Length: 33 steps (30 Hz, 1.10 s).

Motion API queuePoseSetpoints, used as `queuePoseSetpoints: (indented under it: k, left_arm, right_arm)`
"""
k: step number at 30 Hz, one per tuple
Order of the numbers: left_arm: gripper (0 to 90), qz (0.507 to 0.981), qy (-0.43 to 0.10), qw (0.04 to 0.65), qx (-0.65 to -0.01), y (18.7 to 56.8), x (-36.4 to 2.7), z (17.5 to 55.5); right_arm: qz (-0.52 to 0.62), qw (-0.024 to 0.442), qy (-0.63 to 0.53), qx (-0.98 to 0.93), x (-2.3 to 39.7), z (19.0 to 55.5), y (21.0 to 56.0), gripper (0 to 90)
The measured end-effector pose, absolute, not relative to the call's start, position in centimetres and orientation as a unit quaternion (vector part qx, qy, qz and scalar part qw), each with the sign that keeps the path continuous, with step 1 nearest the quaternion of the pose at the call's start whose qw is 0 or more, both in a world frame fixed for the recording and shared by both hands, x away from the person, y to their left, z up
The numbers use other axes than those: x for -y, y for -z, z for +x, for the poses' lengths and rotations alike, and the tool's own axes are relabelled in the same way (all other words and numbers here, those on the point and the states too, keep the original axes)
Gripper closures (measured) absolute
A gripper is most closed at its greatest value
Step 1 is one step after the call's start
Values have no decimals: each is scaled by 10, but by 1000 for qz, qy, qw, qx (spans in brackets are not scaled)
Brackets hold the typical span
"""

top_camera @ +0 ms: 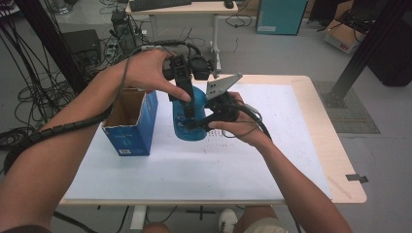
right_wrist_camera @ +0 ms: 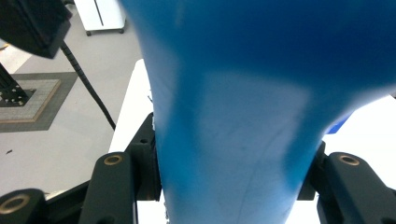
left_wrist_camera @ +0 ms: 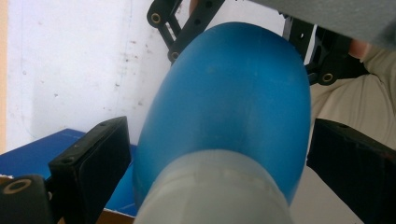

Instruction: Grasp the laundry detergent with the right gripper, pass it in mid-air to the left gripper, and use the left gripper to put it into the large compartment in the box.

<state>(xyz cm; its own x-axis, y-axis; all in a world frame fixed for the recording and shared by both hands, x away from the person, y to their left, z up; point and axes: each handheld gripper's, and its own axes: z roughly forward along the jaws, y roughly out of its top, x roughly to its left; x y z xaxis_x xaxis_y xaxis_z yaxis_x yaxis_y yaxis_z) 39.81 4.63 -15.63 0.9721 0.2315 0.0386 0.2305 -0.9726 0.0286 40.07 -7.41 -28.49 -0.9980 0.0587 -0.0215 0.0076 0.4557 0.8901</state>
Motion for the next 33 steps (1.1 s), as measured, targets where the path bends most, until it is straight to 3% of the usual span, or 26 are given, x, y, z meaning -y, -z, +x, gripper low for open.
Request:
queuePoseSetpoints:
  k: [33]
  left_arm:
    - [81,993,-23,8,-113,156,-46,398]
  right_arm:
    - [18,26,-521,-853,74,401,285,435]
